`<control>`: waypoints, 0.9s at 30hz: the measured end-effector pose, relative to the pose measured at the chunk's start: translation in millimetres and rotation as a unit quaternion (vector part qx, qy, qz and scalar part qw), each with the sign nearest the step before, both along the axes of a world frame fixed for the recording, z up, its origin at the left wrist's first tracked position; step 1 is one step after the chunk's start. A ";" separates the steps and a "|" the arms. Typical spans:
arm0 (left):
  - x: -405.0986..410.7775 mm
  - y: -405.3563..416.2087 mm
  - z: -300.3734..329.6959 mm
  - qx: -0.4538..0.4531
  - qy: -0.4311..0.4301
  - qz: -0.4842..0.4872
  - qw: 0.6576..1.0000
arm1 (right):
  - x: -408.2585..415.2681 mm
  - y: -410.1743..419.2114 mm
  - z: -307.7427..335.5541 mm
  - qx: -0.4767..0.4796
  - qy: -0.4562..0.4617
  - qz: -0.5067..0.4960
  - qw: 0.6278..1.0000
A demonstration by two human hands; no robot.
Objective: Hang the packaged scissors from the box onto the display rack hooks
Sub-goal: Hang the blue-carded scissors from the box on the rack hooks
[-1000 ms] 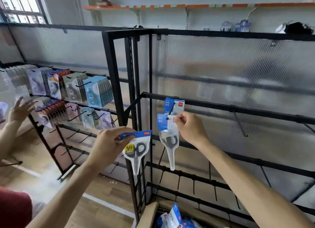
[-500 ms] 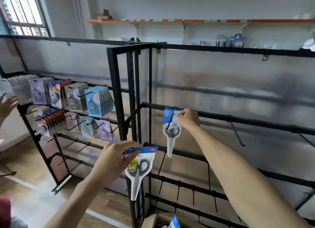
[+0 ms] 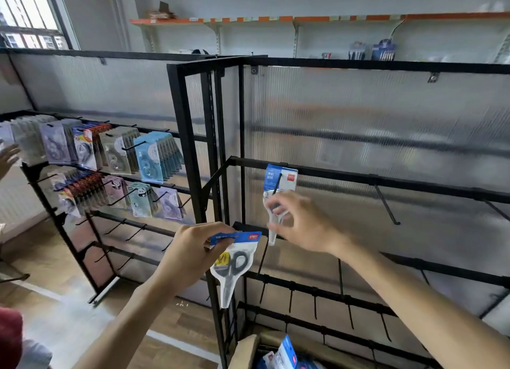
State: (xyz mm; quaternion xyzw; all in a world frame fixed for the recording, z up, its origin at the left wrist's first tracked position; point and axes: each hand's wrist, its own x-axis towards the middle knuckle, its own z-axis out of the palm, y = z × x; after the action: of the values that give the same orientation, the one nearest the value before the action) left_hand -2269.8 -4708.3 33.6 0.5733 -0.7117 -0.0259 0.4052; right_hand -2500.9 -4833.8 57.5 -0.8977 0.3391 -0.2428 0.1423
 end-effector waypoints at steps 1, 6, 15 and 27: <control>-0.7 -1.6 1.1 0.004 0.005 -0.003 1.000 | -3.2 10.9 -3.6 -0.015 0.022 0.026 0.999; -9.4 -8.6 5.8 0.006 0.009 -0.023 1.000 | -11.2 44.4 1.1 -0.034 -0.013 0.036 0.999; -24.2 -28.5 4.6 -0.029 -0.089 -0.012 0.996 | 1.2 34.5 -13.0 0.088 -0.149 -0.011 0.985; -25.0 -47.5 9.9 0.050 -0.154 -0.012 0.987 | 10.0 -18.5 -11.0 0.075 -0.125 -0.107 0.983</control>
State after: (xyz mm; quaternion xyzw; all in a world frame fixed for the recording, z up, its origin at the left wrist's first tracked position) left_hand -2294.9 -4755.8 43.5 0.5811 -0.7703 0.0225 0.2615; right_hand -2490.9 -4852.3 46.4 -0.8055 0.4296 -0.3411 0.2241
